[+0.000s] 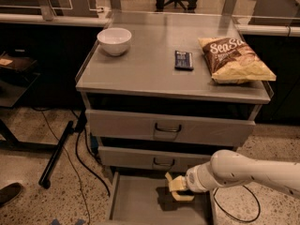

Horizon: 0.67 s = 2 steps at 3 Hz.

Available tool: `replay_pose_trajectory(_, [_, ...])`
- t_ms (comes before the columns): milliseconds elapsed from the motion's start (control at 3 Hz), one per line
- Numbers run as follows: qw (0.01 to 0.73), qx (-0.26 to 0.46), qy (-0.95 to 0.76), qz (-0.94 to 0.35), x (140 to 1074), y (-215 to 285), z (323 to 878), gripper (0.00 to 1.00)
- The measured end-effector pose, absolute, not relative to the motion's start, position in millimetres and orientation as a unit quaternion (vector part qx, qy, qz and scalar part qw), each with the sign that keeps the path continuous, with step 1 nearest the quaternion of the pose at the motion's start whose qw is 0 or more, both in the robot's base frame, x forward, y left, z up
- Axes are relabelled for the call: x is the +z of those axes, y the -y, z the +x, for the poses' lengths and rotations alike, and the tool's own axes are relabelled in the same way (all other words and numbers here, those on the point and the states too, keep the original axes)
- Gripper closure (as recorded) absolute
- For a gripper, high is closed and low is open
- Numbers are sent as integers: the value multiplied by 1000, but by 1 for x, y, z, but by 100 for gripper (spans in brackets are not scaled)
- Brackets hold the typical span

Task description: Place sponge into bottom drawer

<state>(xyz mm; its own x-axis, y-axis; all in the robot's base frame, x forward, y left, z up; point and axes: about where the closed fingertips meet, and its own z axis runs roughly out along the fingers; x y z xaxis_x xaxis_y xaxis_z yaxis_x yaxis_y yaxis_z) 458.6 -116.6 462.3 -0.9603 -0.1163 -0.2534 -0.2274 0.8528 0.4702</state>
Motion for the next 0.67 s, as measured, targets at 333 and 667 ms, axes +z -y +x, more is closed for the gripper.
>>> replay_pose_trajectory(333, [100, 276, -952, -88, 438, 114, 456, 100])
replay_pose_trajectory(667, [88, 286, -951, -80, 399, 110, 463, 100])
